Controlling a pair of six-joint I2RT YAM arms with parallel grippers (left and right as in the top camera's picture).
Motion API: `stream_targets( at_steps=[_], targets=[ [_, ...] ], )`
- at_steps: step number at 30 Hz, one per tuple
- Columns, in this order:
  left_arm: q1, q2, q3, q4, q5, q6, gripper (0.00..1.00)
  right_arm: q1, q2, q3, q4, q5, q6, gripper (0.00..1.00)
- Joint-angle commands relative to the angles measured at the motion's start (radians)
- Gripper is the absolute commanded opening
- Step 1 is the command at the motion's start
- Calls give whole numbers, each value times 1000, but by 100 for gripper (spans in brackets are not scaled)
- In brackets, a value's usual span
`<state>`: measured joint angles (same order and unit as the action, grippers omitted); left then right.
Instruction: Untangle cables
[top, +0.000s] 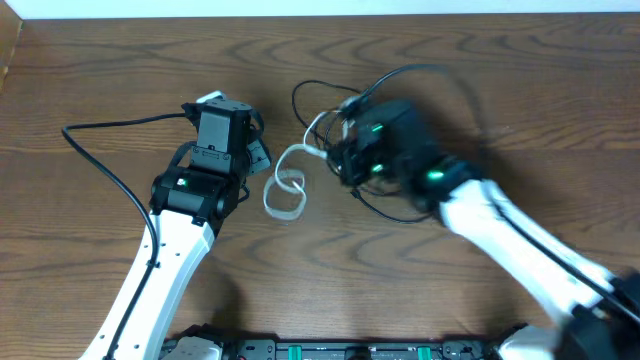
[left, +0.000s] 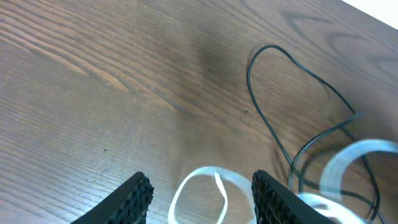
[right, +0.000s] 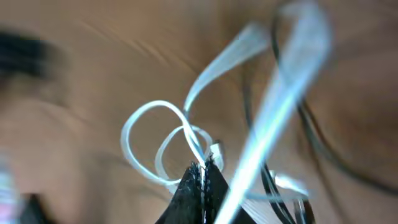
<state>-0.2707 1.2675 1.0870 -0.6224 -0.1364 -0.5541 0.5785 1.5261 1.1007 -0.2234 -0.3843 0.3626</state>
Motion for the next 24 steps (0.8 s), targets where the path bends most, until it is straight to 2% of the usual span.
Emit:
stream_targets(
  at_steps=[1, 5, 11, 24],
  targets=[
    [4, -14, 8, -3, 6, -25, 53, -66, -103, 19, -6, -204, -11, 1],
    [4, -14, 8, -2, 14, -32, 53, -121, -168, 19, -36, -291, 25, 1],
    [4, -14, 8, -2, 13, -31, 53, -126, -180, 19, -110, -311, 94, 1],
    [4, -14, 8, -2, -14, -47, 53, -126, -180, 19, -156, -311, 94, 1]
  ],
)
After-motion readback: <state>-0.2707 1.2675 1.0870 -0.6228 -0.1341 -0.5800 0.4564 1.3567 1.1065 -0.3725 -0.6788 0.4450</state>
